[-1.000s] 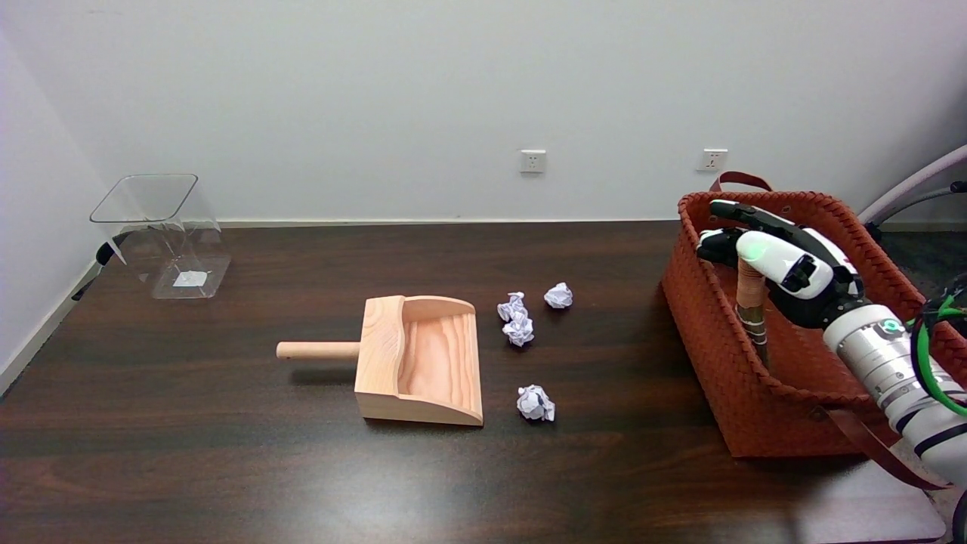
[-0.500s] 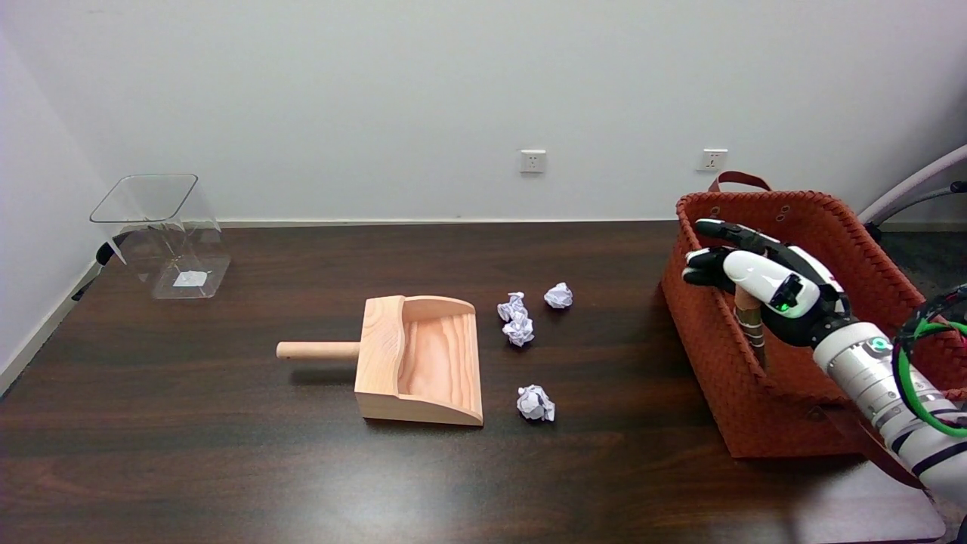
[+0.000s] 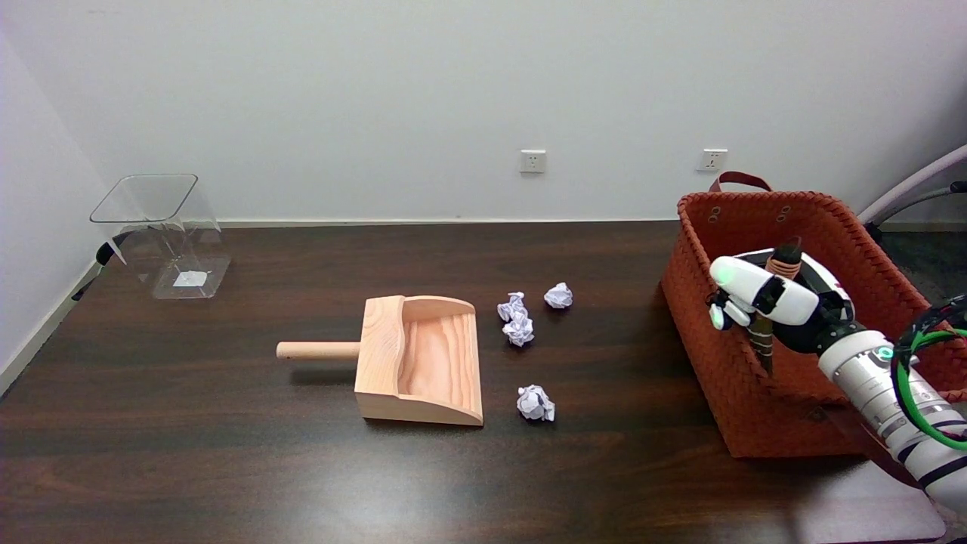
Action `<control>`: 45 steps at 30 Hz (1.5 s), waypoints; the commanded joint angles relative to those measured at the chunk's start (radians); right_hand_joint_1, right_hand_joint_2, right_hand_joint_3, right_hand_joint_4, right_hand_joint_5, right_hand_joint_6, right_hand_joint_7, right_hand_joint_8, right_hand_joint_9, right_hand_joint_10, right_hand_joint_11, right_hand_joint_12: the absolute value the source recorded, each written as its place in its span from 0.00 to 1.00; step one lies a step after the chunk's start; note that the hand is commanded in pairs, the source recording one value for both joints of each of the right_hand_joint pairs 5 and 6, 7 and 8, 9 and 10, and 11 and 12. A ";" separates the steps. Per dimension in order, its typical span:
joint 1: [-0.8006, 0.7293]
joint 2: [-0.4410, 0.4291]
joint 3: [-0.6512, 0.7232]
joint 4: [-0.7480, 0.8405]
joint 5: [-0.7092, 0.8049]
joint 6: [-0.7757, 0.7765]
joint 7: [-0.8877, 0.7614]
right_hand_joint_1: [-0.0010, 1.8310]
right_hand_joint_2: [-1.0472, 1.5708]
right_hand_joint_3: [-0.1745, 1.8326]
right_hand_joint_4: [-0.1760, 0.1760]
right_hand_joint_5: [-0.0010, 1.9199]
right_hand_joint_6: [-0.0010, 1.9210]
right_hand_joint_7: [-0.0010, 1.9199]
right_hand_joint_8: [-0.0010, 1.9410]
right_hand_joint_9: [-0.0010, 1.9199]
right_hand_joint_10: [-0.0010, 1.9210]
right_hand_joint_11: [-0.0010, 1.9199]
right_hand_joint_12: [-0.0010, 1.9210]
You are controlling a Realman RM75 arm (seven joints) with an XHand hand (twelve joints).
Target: Pick up the broom in the storage basket.
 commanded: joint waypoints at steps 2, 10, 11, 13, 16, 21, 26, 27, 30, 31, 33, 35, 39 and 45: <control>0.017 0.026 -0.018 0.008 0.019 0.034 0.011 0.57 0.43 0.57 0.50 1.00 1.00 1.00 0.99 0.88 0.88 0.78 0.78; 0.059 0.030 -0.018 0.011 0.045 0.049 0.039 0.59 0.39 0.57 0.50 1.00 1.00 1.00 0.99 0.92 0.92 0.80 0.80; 0.065 0.031 -0.016 0.011 0.051 0.055 0.039 0.59 0.39 0.57 0.50 1.00 1.00 1.00 0.99 0.93 0.93 0.81 0.80; 0.076 0.035 -0.012 0.011 0.068 0.065 0.041 0.59 0.38 0.57 0.50 1.00 1.00 1.00 0.99 0.95 0.95 0.81 0.81; 0.094 0.044 -0.011 0.011 0.079 0.090 0.041 0.59 0.37 0.58 0.50 1.00 1.00 1.00 0.99 0.96 0.96 0.81 0.81; 0.142 0.052 -0.030 0.015 0.089 0.096 0.041 0.59 0.37 0.58 0.50 1.00 1.00 1.00 0.99 0.97 0.96 0.81 0.81; 0.172 0.049 -0.035 0.025 0.090 0.097 0.041 0.59 0.37 0.58 0.50 1.00 1.00 1.00 0.99 0.97 0.97 0.81 0.81; 0.174 0.048 -0.037 0.027 0.090 0.097 0.042 0.59 0.37 0.58 0.50 1.00 1.00 1.00 0.99 0.97 0.97 0.81 0.81; 0.185 0.048 -0.043 0.033 0.099 0.097 0.044 0.59 0.37 0.58 0.50 1.00 1.00 1.00 0.99 0.98 0.98 0.81 0.81; 0.188 0.049 -0.044 0.034 0.107 0.097 0.044 0.59 0.37 0.58 0.50 1.00 1.00 1.00 0.99 0.98 0.98 0.82 0.82; 0.192 0.052 -0.044 0.041 0.117 0.097 0.044 0.59 0.36 0.58 0.50 1.00 1.00 1.00 0.99 0.99 0.99 0.82 0.82; 0.205 0.055 -0.046 0.053 0.125 0.097 0.044 0.58 0.37 0.58 0.50 1.00 1.00 1.00 0.99 0.99 0.99 0.83 0.83; 0.239 0.053 -0.060 0.085 0.142 0.095 0.044 0.56 0.37 0.56 0.50 1.00 1.00 1.00 0.99 1.00 1.00 0.90 0.90; 0.279 0.067 -0.082 0.105 0.178 0.090 0.044 0.53 0.36 0.52 0.50 1.00 1.00 1.00 0.99 1.00 1.00 0.94 0.94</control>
